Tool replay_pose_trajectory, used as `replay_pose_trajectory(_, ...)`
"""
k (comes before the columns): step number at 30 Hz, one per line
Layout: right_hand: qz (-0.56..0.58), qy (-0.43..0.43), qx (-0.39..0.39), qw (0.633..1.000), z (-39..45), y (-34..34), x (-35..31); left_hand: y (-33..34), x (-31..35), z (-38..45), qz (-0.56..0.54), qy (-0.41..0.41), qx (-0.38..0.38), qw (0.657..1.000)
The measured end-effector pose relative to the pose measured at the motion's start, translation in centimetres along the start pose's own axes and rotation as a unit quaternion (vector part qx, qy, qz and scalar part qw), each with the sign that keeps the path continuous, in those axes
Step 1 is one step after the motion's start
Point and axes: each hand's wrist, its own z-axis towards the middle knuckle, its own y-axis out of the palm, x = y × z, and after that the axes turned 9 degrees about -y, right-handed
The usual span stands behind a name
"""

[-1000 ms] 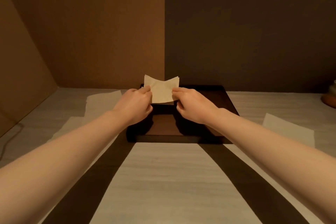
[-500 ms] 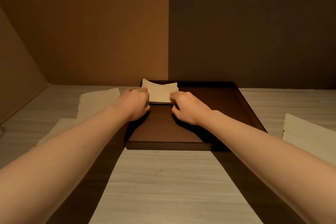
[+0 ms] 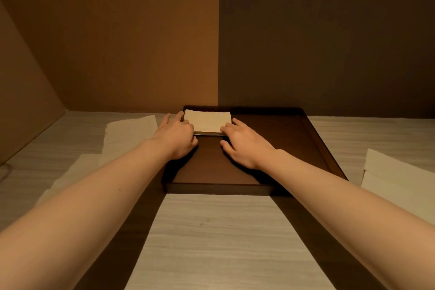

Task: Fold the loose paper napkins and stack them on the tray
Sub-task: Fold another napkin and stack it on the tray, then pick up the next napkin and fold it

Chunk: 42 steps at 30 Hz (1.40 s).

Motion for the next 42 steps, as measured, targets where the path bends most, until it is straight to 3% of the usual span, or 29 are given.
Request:
replay_pose_trajectory(9, 0.030, 0.023, 0.050, 0.998, -6.0, -3.4, -0.4, -3.1, 4.4, -3.9, -0.101, 0.024, 0.118, 0.988)
replay_pose_trajectory(20, 0.023, 0.113, 0.118, 0.986, -20.3, -6.5, 2.3, -6.7, 14.6, -10.5, -0.277, 0.065, 0.128, 0.950)
replay_pose_trajectory(32, 0.010, 0.223, 0.101, 0.970, -32.2, -3.9, 7.9, -4.6, 26.3, -14.8, -0.245, 0.267, 0.094, 0.927)
replay_pose_trajectory(35, 0.006, 0.209, 0.093, 0.973, -33.0, -3.4, 8.4, -4.2, 27.8, -14.9, -0.220, 0.303, 0.081, 0.924)
replay_pose_trajectory(39, -0.097, 0.128, 0.080, 0.984, -33.4, -3.1, 8.7, -4.0, 28.3, -14.6, -0.205, 0.314, 0.051, 0.926)
replay_pose_trajectory(42, -0.128, 0.123, 0.079, 0.981, -33.2, -3.2, 8.6, -4.2, 28.3, -14.9, -0.212, 0.307, 0.042, 0.927)
